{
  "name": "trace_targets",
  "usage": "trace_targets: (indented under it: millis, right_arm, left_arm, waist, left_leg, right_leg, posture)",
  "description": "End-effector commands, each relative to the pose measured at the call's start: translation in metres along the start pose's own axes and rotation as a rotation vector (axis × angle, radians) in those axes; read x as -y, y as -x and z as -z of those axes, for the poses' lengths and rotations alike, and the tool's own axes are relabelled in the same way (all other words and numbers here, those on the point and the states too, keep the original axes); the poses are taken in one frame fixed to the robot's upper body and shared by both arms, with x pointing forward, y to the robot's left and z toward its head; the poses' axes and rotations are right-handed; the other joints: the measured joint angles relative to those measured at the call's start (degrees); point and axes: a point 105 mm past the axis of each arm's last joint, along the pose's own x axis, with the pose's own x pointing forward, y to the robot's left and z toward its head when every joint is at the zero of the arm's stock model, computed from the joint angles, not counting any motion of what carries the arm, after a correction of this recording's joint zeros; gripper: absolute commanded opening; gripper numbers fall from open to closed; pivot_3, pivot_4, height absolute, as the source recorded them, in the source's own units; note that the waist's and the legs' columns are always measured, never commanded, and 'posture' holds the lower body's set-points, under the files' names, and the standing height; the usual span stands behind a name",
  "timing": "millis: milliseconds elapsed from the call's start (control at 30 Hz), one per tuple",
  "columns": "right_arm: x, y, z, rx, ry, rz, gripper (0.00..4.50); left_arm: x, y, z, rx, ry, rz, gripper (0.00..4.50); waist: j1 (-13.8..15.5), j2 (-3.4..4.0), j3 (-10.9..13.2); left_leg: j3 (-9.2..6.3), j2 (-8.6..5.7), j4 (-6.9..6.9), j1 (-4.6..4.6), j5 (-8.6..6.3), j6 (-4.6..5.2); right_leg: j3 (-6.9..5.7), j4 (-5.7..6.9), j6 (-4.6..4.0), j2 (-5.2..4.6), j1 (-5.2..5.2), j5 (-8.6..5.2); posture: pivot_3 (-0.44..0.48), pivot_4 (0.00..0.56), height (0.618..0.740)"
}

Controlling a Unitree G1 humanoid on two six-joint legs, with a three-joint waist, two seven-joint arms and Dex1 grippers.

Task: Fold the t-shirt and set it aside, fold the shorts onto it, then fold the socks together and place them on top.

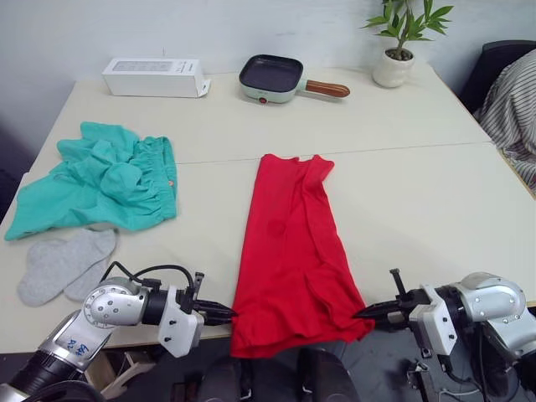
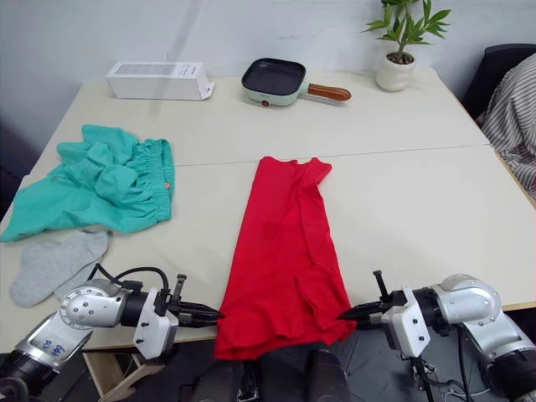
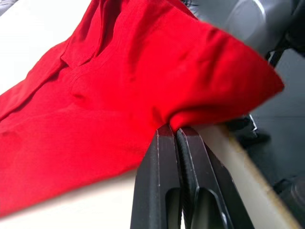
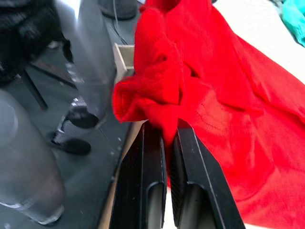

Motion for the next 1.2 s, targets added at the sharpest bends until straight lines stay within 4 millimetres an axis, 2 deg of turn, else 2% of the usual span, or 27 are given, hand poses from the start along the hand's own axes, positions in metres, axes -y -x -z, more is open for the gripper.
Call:
trace_targets:
  millis: [33,100,200,300,433,600,700,900,1033,1200]
  right_arm:
    - [-0.011,0.005,-0.013,0.007,-0.077,-0.072,0.00]
    - [-0.027,0.008,-0.018,-0.015,-0.210,-0.164,0.00]
    - [-0.033,0.009,-0.028,-0.018,-0.321,-0.217,0.00]
    - [-0.034,0.008,-0.034,-0.017,-0.361,-0.230,0.00]
    - [-0.019,0.015,-0.027,-0.058,-0.362,-0.144,0.00]
    - [0.019,0.044,-0.011,-0.129,-0.396,0.059,0.00]
    - [0.044,0.064,-0.005,-0.166,-0.410,0.159,0.00]
    - [0.120,0.088,0.006,-0.101,-0.427,0.435,0.00]
    - [0.155,0.089,0.027,-0.113,-0.427,0.479,0.00]
    - [0.183,0.083,0.049,-0.110,-0.444,0.543,0.00]
  left_arm:
    - [0.001,0.002,-0.013,0.023,0.006,0.011,0.03]
    - [0.003,0.003,-0.017,0.027,0.033,0.032,0.03]
    - [0.005,0.004,-0.020,0.032,0.054,0.060,0.03]
    - [0.007,0.003,-0.022,0.035,0.062,0.088,0.03]
    - [-0.005,0.007,-0.022,0.039,0.126,0.081,0.03]
    - [-0.049,0.022,-0.010,0.024,0.190,-0.001,0.03]
    - [-0.080,0.031,0.001,-0.023,0.136,-0.011,0.03]
    - [-0.159,0.029,0.007,0.082,0.267,-0.163,0.03]
    - [-0.208,0.022,0.026,0.076,0.352,-0.275,0.03]
    - [-0.230,0.013,0.039,0.094,0.428,-0.344,0.03]
  waist:
    - [0.07,-0.02,0.03]
    - [0.46,0.00,0.05]
    - [1.21,-0.02,0.04]
    - [1.35,-0.06,0.07]
    - [1.44,-0.11,0.09]
    - [1.63,-0.19,0.15]
    - [1.59,-0.22,0.16]
    - [1.22,-0.32,0.22]
    - [1.21,-0.47,0.33]
    - [0.95,-0.49,0.36]
  left_leg:
    - [-0.01,0.01,0.00,0.00,0.00,0.00]
    - [-0.03,0.03,-0.02,-0.03,0.00,0.00]
    - [-0.03,0.04,0.04,-0.22,0.01,0.00]
    - [-0.03,0.07,0.13,-0.45,0.05,0.00]
    - [-0.02,0.07,0.14,-0.54,0.05,0.00]
    - [-0.02,0.05,0.26,-0.65,0.14,0.05]
    - [-0.02,0.05,0.37,-0.67,0.23,0.18]
    - [-0.01,0.09,1.05,-1.34,0.41,0.48]
    - [0.09,-0.01,1.37,-1.50,0.57,0.72]
    - [0.19,-0.02,1.61,-1.55,0.52,0.85]
  right_leg:
    - [-0.02,-0.01,0.00,0.01,0.00,0.00]
    - [-0.04,-0.03,0.00,0.01,-0.02,-0.01]
    - [-0.09,-0.06,-0.02,0.01,-0.21,-0.02]
    - [-0.17,-0.05,-0.03,0.00,-0.39,-0.02]
    - [-0.19,-0.06,-0.03,0.01,-0.44,-0.02]
    - [-0.29,-0.02,-0.02,0.01,-0.49,-0.01]
    - [-0.37,0.11,0.02,0.02,-0.49,0.02]
    - [-1.01,0.64,0.13,0.10,-0.99,0.14]
    - [-0.99,0.76,0.35,0.41,-1.02,0.29]
    - [-0.90,0.93,0.52,0.41,-1.00,0.41]
  posture:
    - [0.000,0.150,0.740]
    - [0.000,0.150,0.740]
    - [0.000,0.150,0.740]
    - [0.000,0.150,0.740]
    - [0.000,0.150,0.740]
    - [0.000,0.150,0.740]
    - [0.000,0.150,0.740]
    - [0.000,0.150,0.740]
    - [0.000,0.150,0.740]
    - [0.000,0.150,0.740]
